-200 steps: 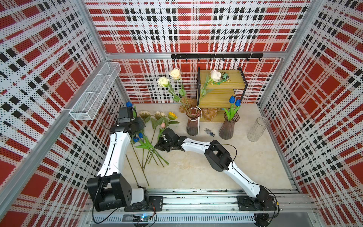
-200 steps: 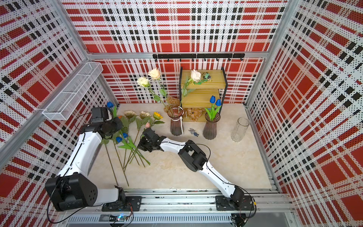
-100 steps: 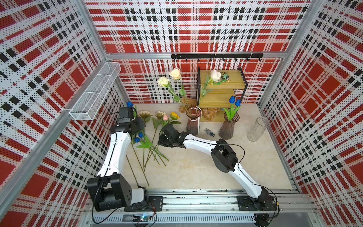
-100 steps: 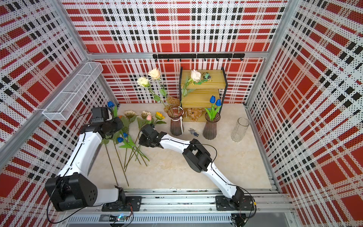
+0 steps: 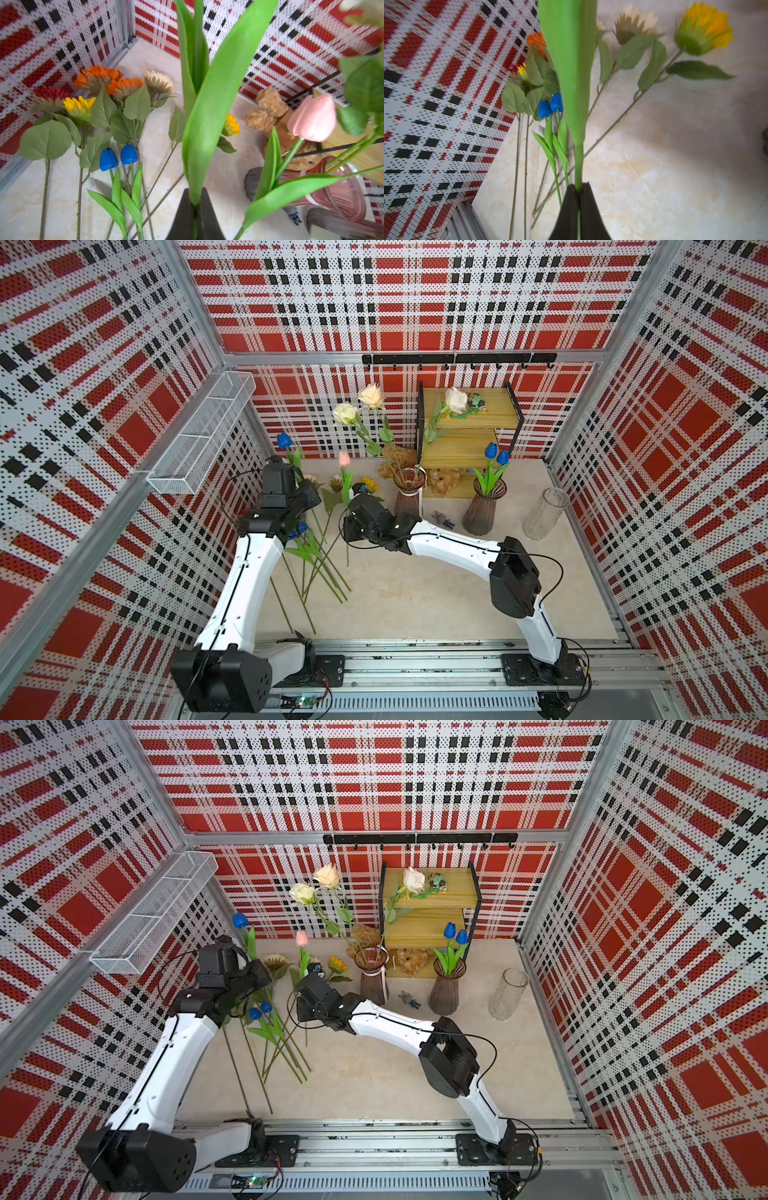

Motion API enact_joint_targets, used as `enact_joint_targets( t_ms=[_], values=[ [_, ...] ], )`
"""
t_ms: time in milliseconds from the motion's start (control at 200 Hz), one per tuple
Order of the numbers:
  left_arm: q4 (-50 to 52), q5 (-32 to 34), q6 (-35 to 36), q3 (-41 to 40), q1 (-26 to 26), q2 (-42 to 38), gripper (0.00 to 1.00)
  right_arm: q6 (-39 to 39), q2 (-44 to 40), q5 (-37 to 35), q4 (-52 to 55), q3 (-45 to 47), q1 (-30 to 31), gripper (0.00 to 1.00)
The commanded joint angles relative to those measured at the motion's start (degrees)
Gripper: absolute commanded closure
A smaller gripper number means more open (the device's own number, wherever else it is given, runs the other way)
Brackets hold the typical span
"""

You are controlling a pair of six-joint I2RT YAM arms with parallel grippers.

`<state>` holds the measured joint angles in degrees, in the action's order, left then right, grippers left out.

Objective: Arrange the flowers in different vases according to their variety
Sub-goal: Pick up the flower at the center of the board, then insert the flower into the vase.

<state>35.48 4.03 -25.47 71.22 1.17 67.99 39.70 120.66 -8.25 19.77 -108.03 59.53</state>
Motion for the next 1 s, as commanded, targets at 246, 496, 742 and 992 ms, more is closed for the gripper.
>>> enact_joint_targets(
  t_ms=[246, 496, 742, 992],
  values=[
    [-3.11, 7.67, -2.98, 3.81, 6.89, -2.72, 1.00, -9.89, -20.27, -9.66, -4.10, 9.10, 0.72, 1.00],
    [-5.94, 14.46, -3.97, 9.61, 19.03, 2.30, 1.00, -17.80, -32.44, -27.34, 4.54, 10.60, -4.79, 1.00],
    [-12.41, 21.02, -1.90, 17.15, 29.56, 10.20, 1.00, -20.28, -48.68, -26.03, -2.75, 25.84, -23.09, 1.00],
    [-22.36, 25.19, 5.58, 30.43, 38.88, 24.02, 1.00, -18.82, -53.41, -16.01, -10.41, 35.29, -38.50, 1.00]
  ],
)
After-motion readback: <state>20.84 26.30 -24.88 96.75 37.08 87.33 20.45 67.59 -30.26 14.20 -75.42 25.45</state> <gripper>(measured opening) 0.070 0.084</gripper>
